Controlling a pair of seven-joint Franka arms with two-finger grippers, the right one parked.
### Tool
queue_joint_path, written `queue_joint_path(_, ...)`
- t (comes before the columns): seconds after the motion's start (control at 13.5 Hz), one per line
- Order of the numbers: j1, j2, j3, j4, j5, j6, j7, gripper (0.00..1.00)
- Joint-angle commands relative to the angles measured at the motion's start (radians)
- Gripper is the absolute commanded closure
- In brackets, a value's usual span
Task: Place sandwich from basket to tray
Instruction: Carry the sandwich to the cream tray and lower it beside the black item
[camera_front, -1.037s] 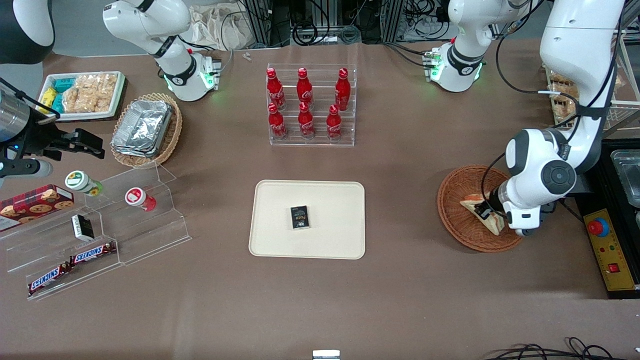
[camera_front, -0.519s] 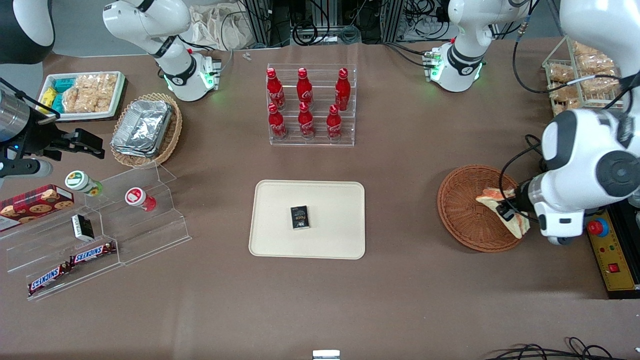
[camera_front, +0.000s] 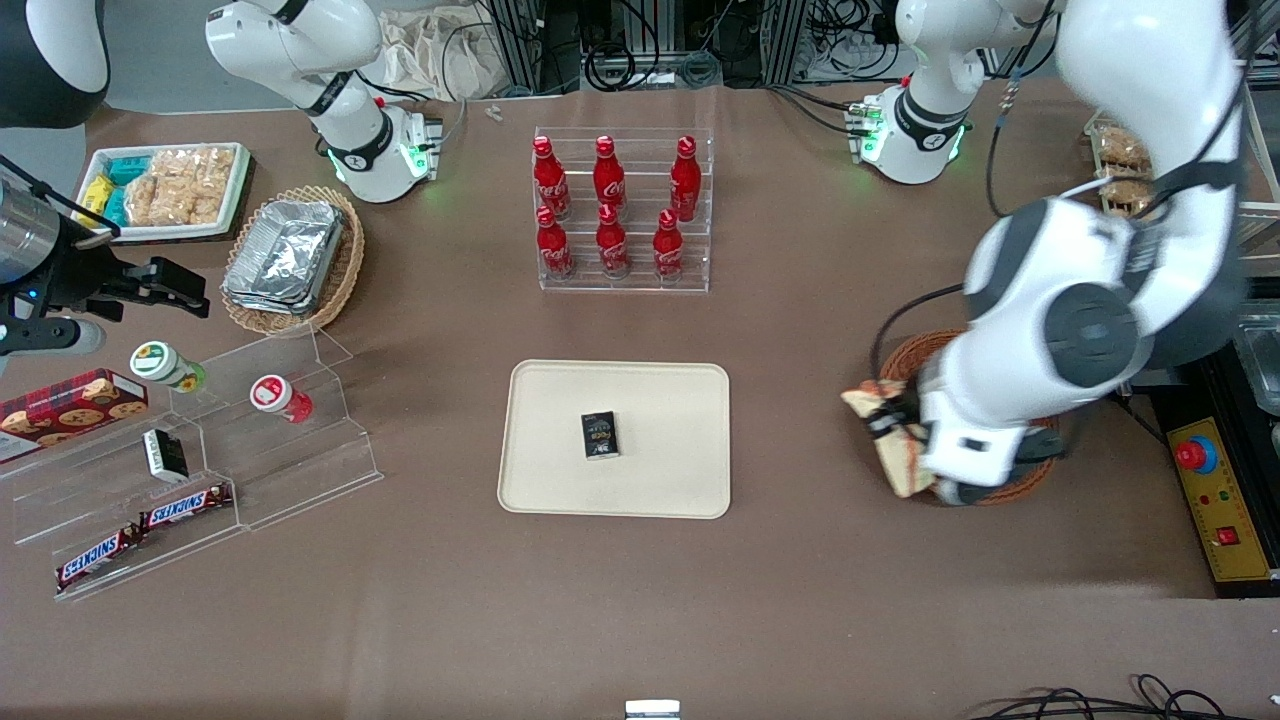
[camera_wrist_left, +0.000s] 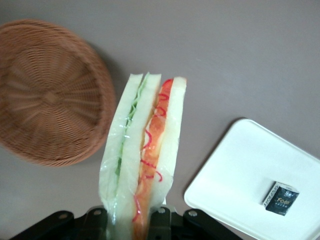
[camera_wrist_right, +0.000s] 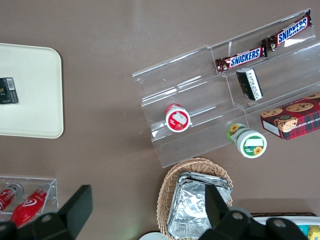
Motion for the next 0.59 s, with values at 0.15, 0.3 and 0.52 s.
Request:
queue_joint_path(0.15, -0.154, 0.218, 0.002, 0.083, 0.069, 0.177, -0.008, 1.0)
queue_joint_path(0.3, -0.196, 0.293, 0.003, 0.086, 0.087, 0.263, 0.023, 1.0)
queue_joint_path(0.52, -0.234, 0.353, 0.003, 0.086, 0.124, 0.295, 0.025, 1.0)
